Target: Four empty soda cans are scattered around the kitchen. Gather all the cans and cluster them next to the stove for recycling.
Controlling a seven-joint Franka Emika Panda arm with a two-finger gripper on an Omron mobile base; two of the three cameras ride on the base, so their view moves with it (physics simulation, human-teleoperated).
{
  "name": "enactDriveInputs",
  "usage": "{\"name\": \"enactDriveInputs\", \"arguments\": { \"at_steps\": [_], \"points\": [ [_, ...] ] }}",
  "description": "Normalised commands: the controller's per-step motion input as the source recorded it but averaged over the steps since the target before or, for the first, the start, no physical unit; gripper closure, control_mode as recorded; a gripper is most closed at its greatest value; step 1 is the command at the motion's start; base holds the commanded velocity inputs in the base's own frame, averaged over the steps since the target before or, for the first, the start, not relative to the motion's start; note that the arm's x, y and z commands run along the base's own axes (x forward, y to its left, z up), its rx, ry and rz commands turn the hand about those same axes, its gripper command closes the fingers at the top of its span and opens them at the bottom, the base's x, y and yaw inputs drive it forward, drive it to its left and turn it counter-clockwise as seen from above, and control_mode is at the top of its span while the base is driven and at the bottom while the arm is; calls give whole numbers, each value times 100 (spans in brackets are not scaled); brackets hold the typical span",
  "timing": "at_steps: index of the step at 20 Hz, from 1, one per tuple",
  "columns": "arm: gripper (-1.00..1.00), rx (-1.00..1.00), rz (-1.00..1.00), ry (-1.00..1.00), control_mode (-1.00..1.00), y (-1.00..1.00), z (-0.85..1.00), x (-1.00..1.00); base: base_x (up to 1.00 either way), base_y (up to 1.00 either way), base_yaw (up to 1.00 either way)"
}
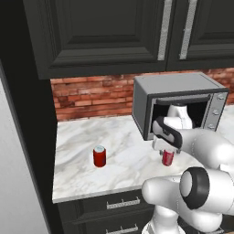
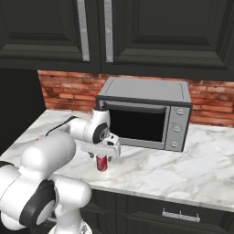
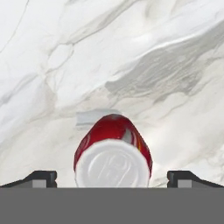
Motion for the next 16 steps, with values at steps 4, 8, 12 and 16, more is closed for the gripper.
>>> {"name": "enactDriveInputs", "arguments": {
  "at_steps": [4, 8, 12, 16],
  "points": [
    [-100, 0, 0, 7, -100, 0, -12, 0, 0, 0, 0],
    [-100, 0, 0, 7, -100, 0, -13, 0, 0, 0, 0],
    [100, 0, 0, 5, -100, 0, -15, 0, 0, 0, 0],
    [100, 0, 0, 0, -100, 0, -2, 0, 0, 0, 0]
  ]
}}
